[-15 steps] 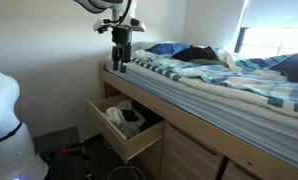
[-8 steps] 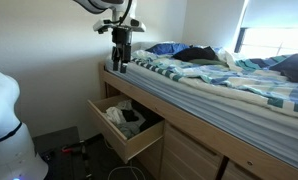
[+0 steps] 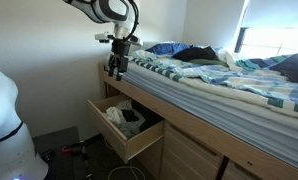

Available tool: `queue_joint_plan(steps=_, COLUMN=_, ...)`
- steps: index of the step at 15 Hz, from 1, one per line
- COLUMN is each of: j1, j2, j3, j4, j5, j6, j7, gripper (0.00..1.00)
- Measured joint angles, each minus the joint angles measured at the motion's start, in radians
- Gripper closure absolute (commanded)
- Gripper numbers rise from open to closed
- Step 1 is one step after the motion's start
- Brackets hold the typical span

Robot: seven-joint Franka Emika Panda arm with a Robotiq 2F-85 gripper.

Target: Close the top left drawer

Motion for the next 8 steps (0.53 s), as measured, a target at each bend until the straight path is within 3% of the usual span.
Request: queue_joint_plan(steps=8, j1=0.028, j2=0.047, j3=0.012, j4=0.001, j5=0.032, j6=0.000, j7=-0.007, gripper=0.00)
